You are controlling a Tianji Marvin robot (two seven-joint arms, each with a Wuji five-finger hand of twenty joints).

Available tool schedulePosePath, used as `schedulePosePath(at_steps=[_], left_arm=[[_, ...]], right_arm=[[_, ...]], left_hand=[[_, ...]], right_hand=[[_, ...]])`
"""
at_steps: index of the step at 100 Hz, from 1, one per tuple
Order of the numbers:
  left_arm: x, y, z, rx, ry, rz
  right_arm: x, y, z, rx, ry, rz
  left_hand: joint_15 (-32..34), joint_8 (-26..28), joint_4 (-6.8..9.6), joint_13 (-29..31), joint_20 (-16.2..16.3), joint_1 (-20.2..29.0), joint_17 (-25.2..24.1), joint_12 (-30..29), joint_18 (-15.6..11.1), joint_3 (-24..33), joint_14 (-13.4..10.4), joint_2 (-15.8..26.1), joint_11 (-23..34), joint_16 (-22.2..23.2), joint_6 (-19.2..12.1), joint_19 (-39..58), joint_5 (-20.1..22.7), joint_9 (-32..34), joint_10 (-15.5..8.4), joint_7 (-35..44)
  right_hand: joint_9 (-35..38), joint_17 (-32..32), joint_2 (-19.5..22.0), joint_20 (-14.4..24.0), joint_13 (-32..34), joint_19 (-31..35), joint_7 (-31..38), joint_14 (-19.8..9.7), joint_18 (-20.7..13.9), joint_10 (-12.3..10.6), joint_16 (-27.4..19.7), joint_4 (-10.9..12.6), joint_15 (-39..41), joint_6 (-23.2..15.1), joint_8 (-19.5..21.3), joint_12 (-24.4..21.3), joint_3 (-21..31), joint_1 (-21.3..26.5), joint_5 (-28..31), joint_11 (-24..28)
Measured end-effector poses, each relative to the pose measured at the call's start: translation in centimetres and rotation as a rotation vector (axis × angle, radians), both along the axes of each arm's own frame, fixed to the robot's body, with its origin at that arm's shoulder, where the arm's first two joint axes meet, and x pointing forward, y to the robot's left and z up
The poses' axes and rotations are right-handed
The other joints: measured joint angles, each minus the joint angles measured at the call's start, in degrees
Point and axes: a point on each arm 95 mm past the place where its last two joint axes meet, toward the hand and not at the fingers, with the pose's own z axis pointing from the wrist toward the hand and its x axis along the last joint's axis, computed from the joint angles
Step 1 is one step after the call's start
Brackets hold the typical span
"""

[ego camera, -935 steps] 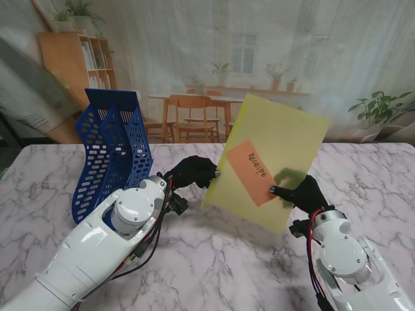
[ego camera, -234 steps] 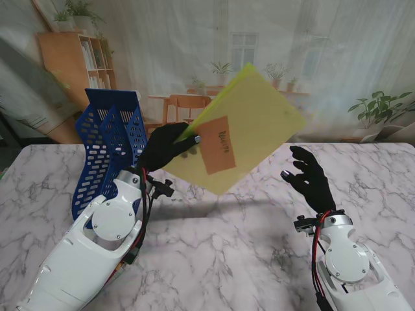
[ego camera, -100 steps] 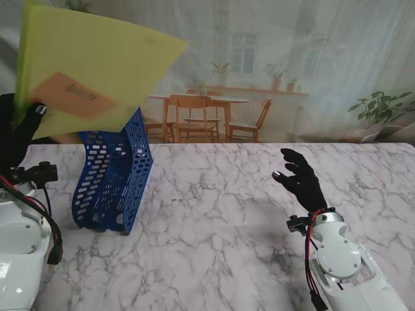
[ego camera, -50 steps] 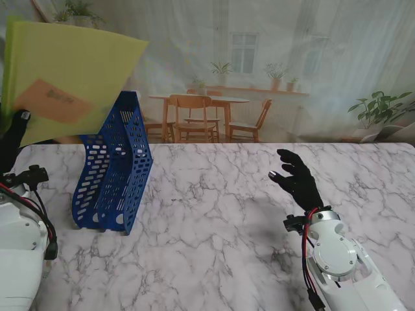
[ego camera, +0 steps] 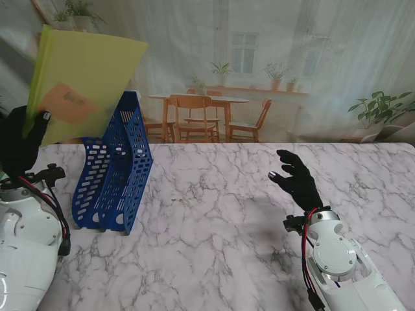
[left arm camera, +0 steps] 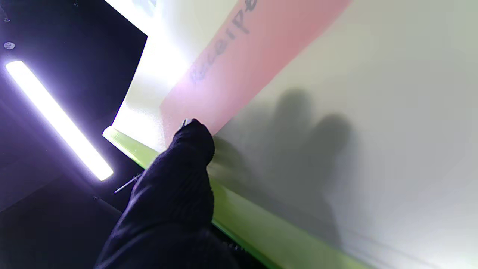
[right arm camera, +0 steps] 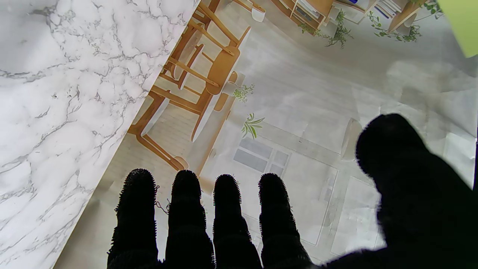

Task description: Open the sliding file folder, put the receipt in and insert it into the document holder

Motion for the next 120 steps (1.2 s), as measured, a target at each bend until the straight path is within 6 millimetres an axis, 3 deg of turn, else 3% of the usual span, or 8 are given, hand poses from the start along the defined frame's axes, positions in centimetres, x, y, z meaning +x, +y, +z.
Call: schedulePosePath(at_steps=[36, 70, 86, 99, 120], left_arm=[[0.9, -2.1, -1.5, 0.008, 0.067, -0.004], [-0.2, -2.2, 0.7, 0.043, -0.009, 0.007], [-0.1, -2.0, 0.3, 0.018, -0.058, 0.046], [0.2, -2.1, 0.0, -0.001, -0.075, 0.061], [0.6, -3.6, -0.4, -0.012, -0.082, 0.082]], right_arm=[[0.0, 0.0, 0.0, 0.001, 0.004, -0.004], [-0.2, -0.3, -0.1, 0.004, 0.003, -0.009], [-0.2, -0.3, -0.1, 0.006, 0.004, -0.009], [-0.2, -0.3, -0.1, 0.007, 0.005, -0.008], [-0.2, -0.3, -0.1, 0.007, 0.006, -0.007]], left_hand=[[0.0, -1.5, 0.0, -0.6, 0.0, 0.0, -0.4, 0.0, -0.1, 0.0, 0.0, 0.0, 0.0, -0.5, 0.0, 0.0, 0.0, 0.0, 0.0, -0.2], [0.0, -2.1, 0.0, -0.7, 0.0, 0.0, -0.4, 0.0, -0.3, -0.1, -0.3, 0.1, 0.4, -0.5, -0.1, 0.0, -0.1, -0.5, -0.1, -0.2], [0.7, -2.9, 0.0, 0.3, -1.0, 1.8, 2.6, 0.4, -2.4, -5.2, -2.1, 3.1, 0.3, -0.9, -1.9, 1.6, -4.3, -4.6, -0.8, 2.6], [1.5, -3.0, 0.0, 1.9, -2.4, 2.3, 4.9, 1.2, -3.0, -5.9, -2.8, 3.9, -0.9, -2.1, -2.4, 3.0, -7.6, -8.2, -1.6, 5.2], [0.9, -4.0, 0.0, 1.4, -3.8, 2.3, 4.9, 1.4, -3.1, -6.0, -2.9, 4.5, -1.4, -3.7, -2.5, 3.0, -8.5, -8.5, -1.6, 6.6]], right_hand=[[0.0, 0.0, 0.0, -0.6, 0.0, 0.0, 0.0, 0.0, 0.0, 0.0, 0.0, 0.0, 0.0, 0.0, 0.0, 0.0, 0.9, 0.0, 0.0, 0.0], [0.0, 0.0, 0.0, -0.7, 0.0, 0.0, 0.5, 0.0, 0.0, 0.0, 0.0, 0.0, 0.0, 0.0, -0.6, 0.0, 0.9, 0.0, 0.0, 0.0], [0.0, 0.0, 0.0, -0.8, 0.0, 0.0, 0.5, 0.0, 0.0, 0.0, -0.5, 0.0, 0.0, 0.0, -0.6, 0.0, 0.9, 0.0, 0.0, 0.0], [0.0, 0.0, 0.0, -0.9, 0.0, 0.0, 0.5, 0.0, 0.0, 0.0, -0.5, 0.0, 0.0, 0.0, -0.6, 0.0, 0.9, 0.0, 0.0, 0.0], [0.0, 0.0, 0.0, -1.2, 0.0, 0.1, 0.5, -0.1, 0.0, 0.0, -0.6, 0.0, 0.0, 0.0, -0.6, 0.0, 0.9, 0.0, 0.0, 0.0]])
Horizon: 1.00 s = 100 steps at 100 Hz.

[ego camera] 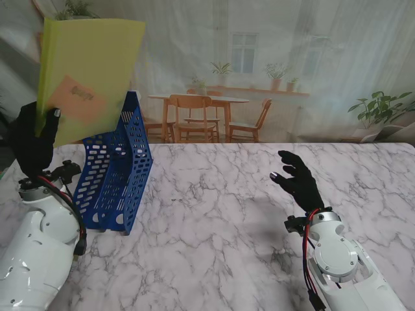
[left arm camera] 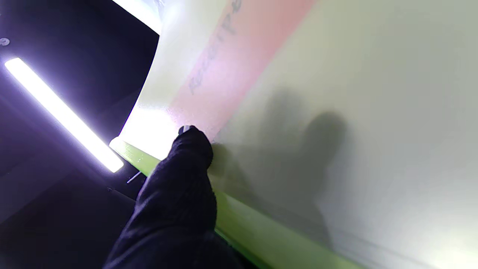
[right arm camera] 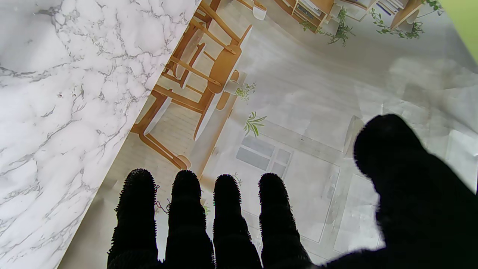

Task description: Open the sliding file folder, put the receipt in and insert it into the document holder

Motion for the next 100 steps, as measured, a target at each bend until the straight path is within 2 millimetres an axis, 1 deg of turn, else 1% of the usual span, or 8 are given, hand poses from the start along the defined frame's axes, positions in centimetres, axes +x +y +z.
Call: schedulePosePath(at_steps=[11, 31, 48, 52, 55, 75, 85, 100], left_arm=[[0.3, -0.9, -0.6, 0.019, 0.009, 0.026], [0.4, -1.4, -1.1, 0.015, 0.022, 0.024], [0.3, -1.4, -1.8, 0.014, 0.025, 0.05], [0.3, -1.3, -2.1, 0.014, 0.032, 0.059], [0.3, -1.2, -2.3, 0.015, 0.037, 0.067], [0.3, -0.9, -3.9, 0.006, 0.077, 0.088], [0.3, -1.4, -4.6, -0.004, 0.102, 0.072], [0.6, -2.8, -5.8, 0.01, 0.187, 0.067]], right_arm=[[0.0, 0.0, 0.0, 0.003, 0.0, 0.0], [-0.1, -0.3, 0.0, 0.007, -0.001, -0.006], [-0.1, -0.4, 0.0, 0.008, -0.001, -0.008], [-0.1, -0.4, 0.0, 0.009, -0.001, -0.008], [-0.1, -0.4, 0.0, 0.009, -0.001, -0.008], [-0.1, -0.3, 0.0, 0.009, 0.002, -0.005], [-0.1, -0.2, 0.0, 0.008, 0.004, -0.003], [-0.1, -0.2, 0.0, 0.008, 0.005, 0.0]], left_hand=[[-0.8, -0.2, 0.0, 0.0, 0.0, 0.0, 0.0, 0.0, 0.0, 0.0, 0.0, 0.0, -0.4, -0.6, 0.0, 0.0, 0.0, -0.6, 0.0, 0.2], [-1.5, -0.2, 0.0, 0.0, -0.6, 0.0, 0.0, 0.0, 0.0, 0.0, 0.0, 0.0, -0.4, -0.6, 0.0, -0.1, 0.0, -0.6, 0.1, 0.4], [-2.1, -0.3, 0.0, -1.4, -0.6, 0.0, -0.6, 0.0, 0.0, 0.0, 0.1, 0.0, -0.4, -0.6, 0.0, -0.1, 0.0, -0.6, 0.1, 0.4], [-2.1, -0.3, 0.0, -1.4, -0.6, 0.0, -0.6, 0.0, 0.0, 0.0, 0.1, 0.0, -0.4, -0.6, 0.0, -0.1, 0.0, -0.6, 0.2, 0.4], [-2.1, -0.3, 0.0, -1.4, -0.6, 0.0, -0.6, 0.0, 0.0, 0.0, 0.1, 0.0, 0.1, -0.6, 0.0, -0.1, 0.0, -0.6, 0.2, 0.4], [-2.4, -0.9, 0.0, -2.8, -0.6, 0.0, -1.8, 0.0, 0.0, 0.0, 0.4, 0.0, 0.1, -0.6, 0.0, -0.8, 0.0, -0.6, 0.2, 0.5], [-2.4, -1.1, 0.0, -2.9, -0.6, 0.0, -2.0, 0.0, 0.0, 0.0, 0.5, 0.1, 0.1, -0.6, 0.0, -0.8, 0.0, -0.6, 0.5, 0.5], [-2.4, -1.7, 0.0, -3.5, -0.6, 0.1, -2.5, 0.0, 0.0, 0.0, 0.8, 0.1, 0.1, -0.6, 0.0, -0.8, 0.0, -0.6, 0.7, 0.2]], right_hand=[[0.0, 0.0, 0.0, 0.0, 0.0, 0.0, 0.0, 0.0, 0.0, 0.0, 0.0, 0.0, 0.0, 0.0, 0.0, 0.0, 0.4, 0.1, 0.0, 0.0], [0.0, 0.1, 0.0, -0.1, 0.0, 0.0, 0.0, 0.0, 0.0, 0.0, 0.0, 0.0, 0.0, 0.0, 0.0, 0.0, 0.4, 0.1, 0.0, 0.0], [0.0, 0.1, 0.7, -0.1, 0.0, 0.0, 0.0, 0.0, 0.0, 0.0, 0.0, 0.0, 0.0, 0.0, 0.0, 0.0, 0.4, 0.1, 0.0, 0.0], [0.0, 0.1, 0.7, -0.1, 0.0, 0.0, 0.0, 0.0, 0.0, 0.0, 0.0, 0.0, 0.0, 0.0, 0.0, 0.0, 0.4, 0.1, 0.1, 0.0], [0.0, 0.1, 0.7, -0.1, 0.0, 0.0, 0.4, 0.0, 0.0, 0.0, 0.0, 0.0, 0.0, 0.0, 0.0, 0.0, 0.4, 0.1, 1.4, 0.0], [0.0, 0.1, 0.7, -0.1, 0.0, 0.0, 0.3, 0.0, 0.0, 0.0, 0.0, 0.0, 0.0, 0.0, 0.0, 0.0, 0.4, 0.1, 2.1, 0.0], [0.0, 0.1, 0.7, -0.1, 0.0, 0.0, 0.3, 0.0, 0.0, 0.0, 0.0, 0.0, 0.0, 0.0, 0.0, 0.0, 0.4, 0.1, 2.1, 0.0], [0.0, 0.1, 0.7, -0.1, 0.0, 0.0, 0.3, 0.0, 0.0, 0.0, 0.0, 0.0, 0.0, 0.0, 0.0, 0.0, 0.4, 0.1, 2.1, 0.0]])
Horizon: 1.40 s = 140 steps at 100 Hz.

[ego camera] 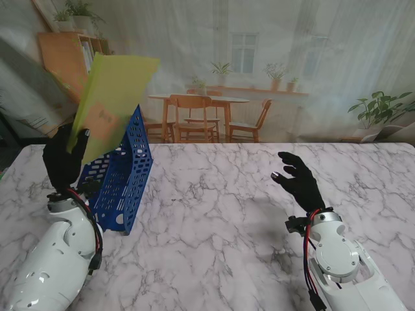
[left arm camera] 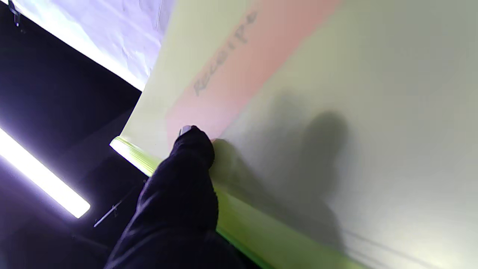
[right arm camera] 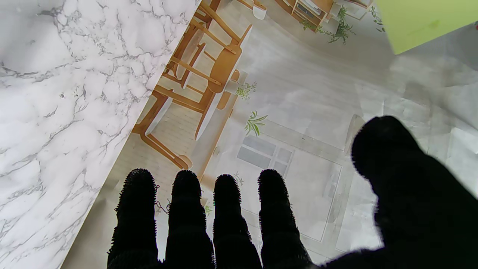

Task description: Open the sliding file folder, put the receipt in and insert it into the document holder

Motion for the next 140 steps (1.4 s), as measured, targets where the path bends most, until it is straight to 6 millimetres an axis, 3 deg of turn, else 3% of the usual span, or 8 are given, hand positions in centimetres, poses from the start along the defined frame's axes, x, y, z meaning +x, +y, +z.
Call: schedulePosePath(at_steps=[25, 44, 60, 81, 110, 123, 132, 140], left_arm=[[0.1, -1.9, -1.4, -0.01, 0.078, -0.039], [-0.2, -2.8, -2.2, -0.017, 0.123, -0.056], [-0.7, -3.0, -3.5, -0.038, 0.178, -0.069], [-1.5, -3.0, -5.2, -0.071, 0.226, -0.063], [-2.0, -3.1, -7.9, -0.074, 0.313, -0.036], [-2.2, -3.0, -9.1, -0.081, 0.349, -0.033], [-2.2, -2.9, -9.7, -0.084, 0.375, -0.035], [-2.2, -2.9, -10.1, -0.097, 0.404, -0.051]], right_arm=[[0.0, 0.0, 0.0, 0.0, 0.001, 0.0], [-0.1, 0.0, 0.0, 0.0, -0.001, 0.0], [-0.1, 0.0, 0.0, 0.002, -0.001, 0.002], [-0.1, 0.0, 0.0, 0.002, 0.001, 0.004], [-0.1, 0.1, 0.1, 0.005, 0.001, 0.005], [-0.1, 0.1, 0.1, 0.005, 0.001, 0.006], [-0.1, 0.1, 0.1, 0.005, 0.003, 0.006], [-0.1, 0.2, 0.1, 0.005, 0.003, 0.007]], left_hand=[[0.0, -0.6, 0.0, 0.0, 0.0, 0.0, -0.2, -0.9, 0.1, 0.0, 0.2, 1.1, 0.0, 0.0, 1.0, -0.1, -0.8, 0.0, 1.1, -0.9], [0.0, -0.6, 0.0, -1.1, 1.4, 0.6, -1.3, -1.7, 1.4, 0.0, 1.7, 2.3, 0.4, 0.2, 3.1, -0.1, -3.1, -2.2, 4.3, -1.2], [-0.1, 1.4, 0.0, -1.8, 2.3, 0.7, -2.4, -1.7, 2.6, -1.8, 3.0, 3.0, 0.2, 1.1, 4.2, -0.1, -4.4, -2.2, 5.6, -0.1], [0.3, 3.0, 0.04, -2.7, 3.6, 0.6, -3.3, -1.7, 4.6, -2.7, 4.9, 3.0, 1.3, 2.3, 4.9, -0.1, -5.6, -3.0, 6.5, 1.4], [0.7, 2.1, 0.04, -5.7, 4.4, 0.4, -6.0, -1.7, 5.1, -2.7, 5.9, 3.0, 1.6, 2.4, 5.8, -0.7, -5.7, -3.7, 6.5, 1.1], [0.7, 0.8, 0.07, -9.5, 6.0, -5.6, -9.5, -1.7, 5.2, -2.8, 6.7, 3.0, 1.8, 2.9, 5.9, -3.0, -6.4, -7.4, 6.9, -5.2], [-0.6, -0.6, 0.07, -13.1, 7.1, -11.0, -13.1, -1.7, 5.3, -2.8, 7.4, 5.3, 1.0, 3.1, 6.5, -5.2, -7.2, -10.3, 7.0, -11.6], [-2.9, -1.5, 0.23, -19.2, 7.3, -14.7, -18.5, -2.1, 5.3, -2.8, 8.4, 5.3, -1.1, 3.1, 7.1, -9.1, -10.8, -15.4, 7.0, -16.2]], right_hand=[[0.0, 0.0, 0.0, 0.0, 0.0, 0.0, 0.0, 0.0, 0.0, 0.0, 0.0, 0.0, 0.0, 0.0, 0.0, 0.0, 0.0, 0.0, 0.0, 0.0], [0.0, 0.0, 0.0, 0.0, 0.0, 0.0, 0.0, 0.0, 0.0, 0.0, 0.0, 0.0, 0.0, 0.0, 0.0, 0.0, 0.0, 0.0, 0.0, 0.0], [0.0, 0.0, 0.7, 0.0, 0.0, 0.0, 0.0, 0.0, 0.0, 0.0, 0.0, 0.0, 0.0, 0.0, 0.0, 0.0, 0.0, 0.0, 0.0, 0.0], [0.0, 0.0, 0.7, 0.0, 0.0, 0.0, 0.0, -0.1, 0.0, 0.0, 0.0, 0.0, 0.0, 0.0, 0.0, 0.0, 0.0, 0.0, 0.0, 0.0], [0.0, -0.1, 1.4, 0.0, 0.0, 0.0, 0.0, -0.6, 0.0, 0.0, 0.0, 0.0, 0.0, 0.0, 0.0, 0.0, 0.0, 0.0, 0.0, 0.0], [0.0, -0.2, 2.2, 0.0, 0.0, 0.0, 0.0, -0.6, 0.0, 0.0, 0.0, 0.0, 0.0, 0.0, 0.0, 0.0, 0.0, 0.0, 0.0, 0.0], [0.0, -0.2, 2.2, 0.0, 0.0, 0.0, 0.0, -0.6, 0.0, 0.0, 0.0, 0.0, 0.0, 0.0, 0.0, 0.0, 0.0, 0.0, 0.0, 0.0], [0.0, -0.2, 2.2, 0.0, 0.0, 0.0, 0.0, -0.6, 0.0, 0.0, 0.0, 0.0, 0.0, 0.0, 0.0, 0.0, 0.0, 0.0, 0.0, 0.0]])
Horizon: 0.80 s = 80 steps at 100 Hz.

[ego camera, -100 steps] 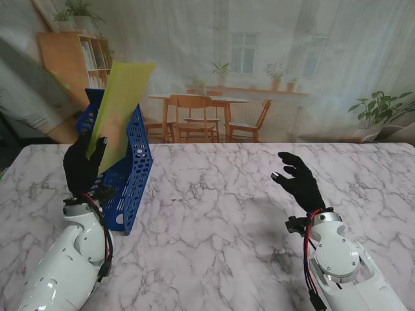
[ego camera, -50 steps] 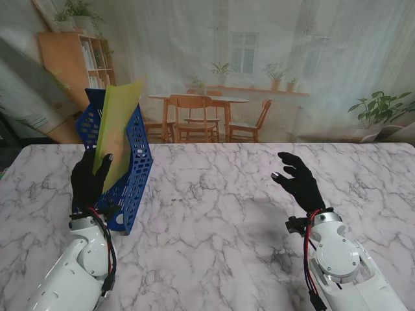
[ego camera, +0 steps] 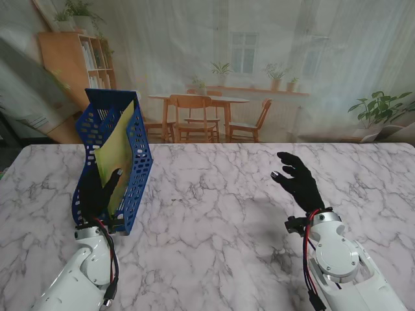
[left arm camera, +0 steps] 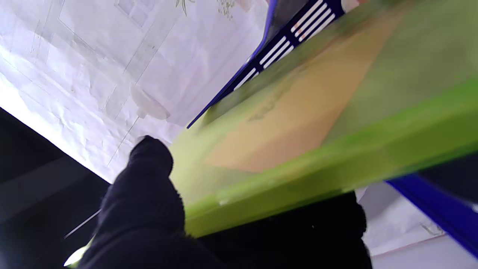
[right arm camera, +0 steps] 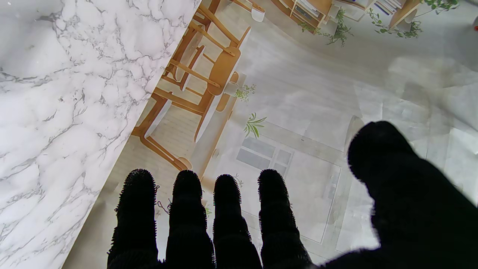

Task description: Open the sliding file folder, put the receipt in and insert it into the document holder

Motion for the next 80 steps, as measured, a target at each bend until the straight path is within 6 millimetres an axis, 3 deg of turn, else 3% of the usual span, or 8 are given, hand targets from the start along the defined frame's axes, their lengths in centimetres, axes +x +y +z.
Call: schedulePosePath(at_steps=[14, 30, 60, 80], left_arm=[[-0.2, 0.1, 0.3, -0.001, 0.0, -0.035], [-0.3, 0.4, 3.1, 0.034, -0.052, -0.089], [0.9, 1.4, 10.0, 0.072, -0.157, -0.2], [1.4, 0.5, 15.8, 0.091, -0.224, -0.298]], right_arm=[[0.0, 0.0, 0.0, 0.0, 0.0, 0.0], [0.0, 0.0, 0.0, -0.001, -0.001, -0.002], [0.0, 0.0, 0.0, -0.003, -0.002, 0.002], [0.1, -0.1, 0.1, -0.004, -0.007, 0.006]], left_hand=[[-4.5, -0.6, 0.29, -9.0, 0.5, -4.4, -8.9, -1.1, 0.0, -0.5, 0.9, 0.0, -2.8, 0.0, -1.0, -7.8, -3.6, -7.9, -2.1, -4.3], [-9.1, -0.6, 0.29, -16.4, -0.1, -5.1, -16.0, -2.0, -0.1, -0.5, 0.7, 0.0, -3.7, -0.8, -2.3, -15.1, -6.3, -13.4, -4.0, -6.5], [-9.8, -0.6, 0.29, -17.8, -0.2, -5.1, -16.9, -2.5, -0.1, -0.5, 0.3, 0.0, -4.2, -0.9, -2.6, -15.8, -6.3, -14.7, -4.2, -7.3], [-9.8, -0.6, 0.29, -17.7, -0.2, -5.0, -17.0, -2.5, -0.1, -0.5, 0.3, 0.7, -4.2, -0.9, -2.6, -16.4, -6.3, -14.7, -4.2, -8.0]], right_hand=[[0.0, 0.0, 0.0, 0.0, 0.0, 0.0, 0.0, 0.0, 0.0, 0.0, 0.0, 0.0, 0.0, 0.0, 0.0, 0.0, 0.0, 0.0, 0.0, 0.0], [0.0, -0.4, 0.0, 0.0, 0.0, 0.0, 0.0, 0.0, 0.0, 0.0, 0.0, 0.0, 0.0, 0.0, 0.0, 0.0, 0.0, 0.0, 0.0, 0.0], [0.0, -0.7, 0.0, 0.0, 0.0, -0.5, 0.0, 0.0, 0.0, 0.0, 0.0, 0.0, 0.0, 0.0, 0.0, 0.0, -0.1, 0.0, 0.0, 0.0], [0.0, -0.9, 0.0, 0.0, 0.0, -1.1, 0.0, 0.0, 0.0, 0.0, 0.0, 0.0, 0.0, 0.0, 0.0, 0.0, -0.1, 0.0, 0.1, 0.0]])
